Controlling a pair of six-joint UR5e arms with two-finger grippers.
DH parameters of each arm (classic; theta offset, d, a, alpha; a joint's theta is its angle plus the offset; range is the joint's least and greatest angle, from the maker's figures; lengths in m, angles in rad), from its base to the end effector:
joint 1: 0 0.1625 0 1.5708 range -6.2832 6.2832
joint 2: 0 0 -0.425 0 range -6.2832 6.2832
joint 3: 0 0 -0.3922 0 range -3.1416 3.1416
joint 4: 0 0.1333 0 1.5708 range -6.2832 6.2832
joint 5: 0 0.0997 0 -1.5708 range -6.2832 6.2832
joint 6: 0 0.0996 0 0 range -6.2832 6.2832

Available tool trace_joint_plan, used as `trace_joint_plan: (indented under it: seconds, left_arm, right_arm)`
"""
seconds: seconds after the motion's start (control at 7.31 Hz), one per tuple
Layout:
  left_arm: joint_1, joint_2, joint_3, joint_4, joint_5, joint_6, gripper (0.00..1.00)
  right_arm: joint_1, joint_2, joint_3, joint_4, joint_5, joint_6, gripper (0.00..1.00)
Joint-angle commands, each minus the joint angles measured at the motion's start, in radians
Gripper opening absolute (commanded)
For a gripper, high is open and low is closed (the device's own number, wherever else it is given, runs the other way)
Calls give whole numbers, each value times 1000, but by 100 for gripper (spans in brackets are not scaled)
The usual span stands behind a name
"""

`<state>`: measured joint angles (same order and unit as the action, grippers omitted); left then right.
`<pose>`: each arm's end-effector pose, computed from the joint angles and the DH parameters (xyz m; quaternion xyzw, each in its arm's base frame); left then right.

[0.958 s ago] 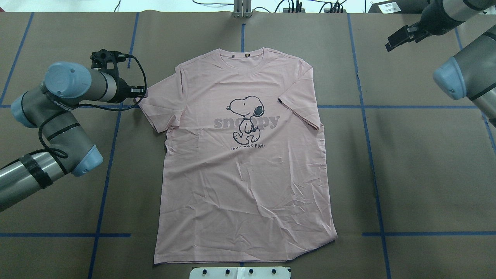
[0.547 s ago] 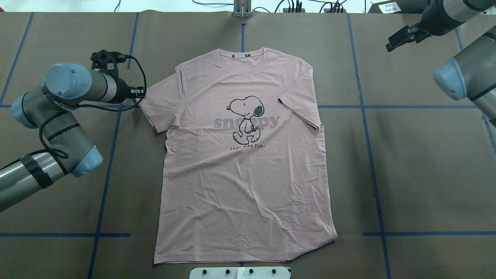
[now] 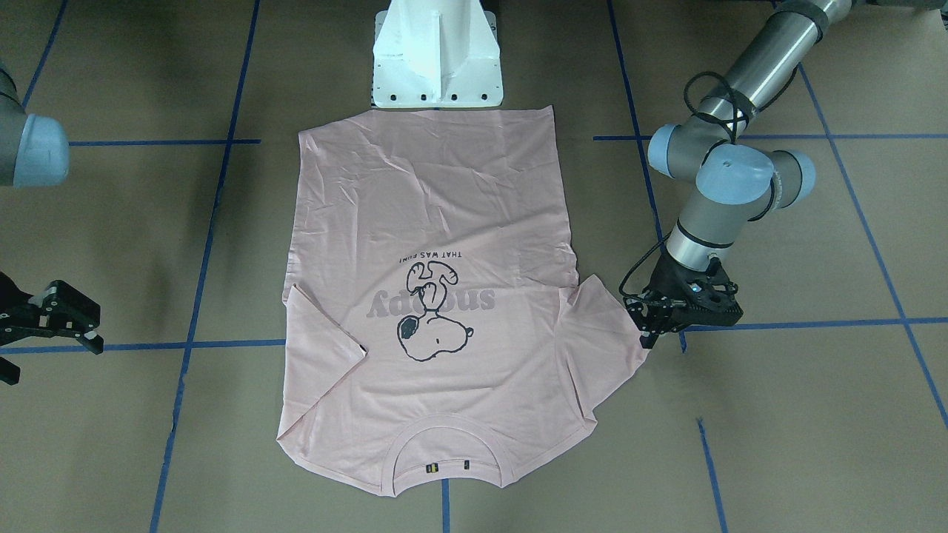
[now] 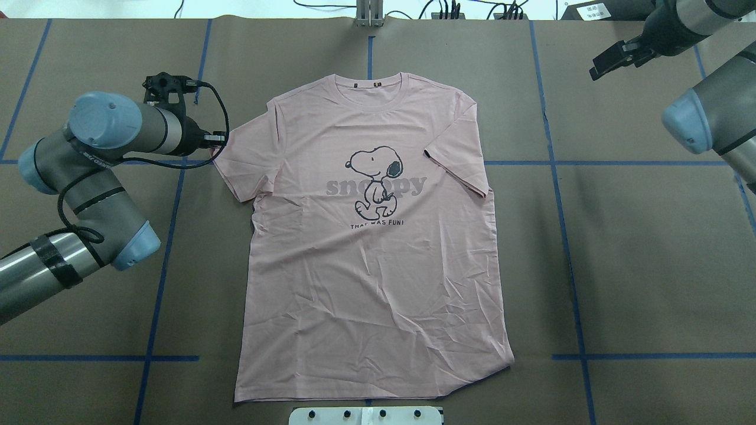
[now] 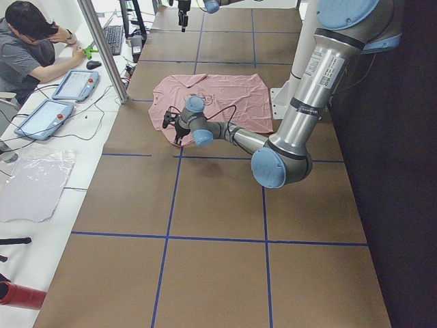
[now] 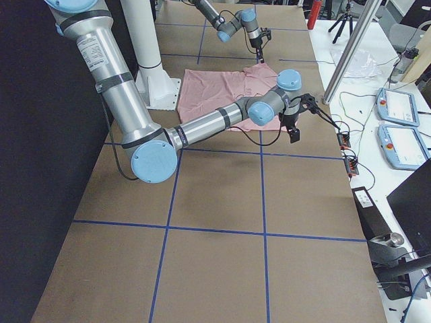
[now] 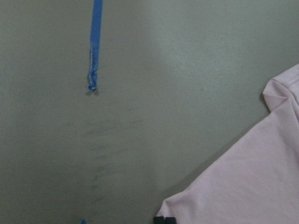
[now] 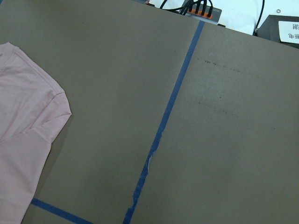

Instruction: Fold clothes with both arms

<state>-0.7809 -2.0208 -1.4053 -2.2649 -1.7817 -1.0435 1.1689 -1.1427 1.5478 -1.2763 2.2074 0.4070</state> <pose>0.4164 -0.5710 0.4067 0.2107 0.4275 -0.0619 0.8770 -0.1918 -0.6408 0.3917 0.1835 -0.3984 -0.1050 0.8925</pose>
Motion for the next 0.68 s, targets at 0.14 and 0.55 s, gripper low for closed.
trace_joint_plan:
  seconds: [0.14,0.55]
  left_arm:
    - [44,-175,-103,430,4,-82,0]
    - [117,-367,39,564,42,-238,0]
  right_arm:
    - [0,0,0,0,0,4,100]
    - [0,0,3,0,0,7,100]
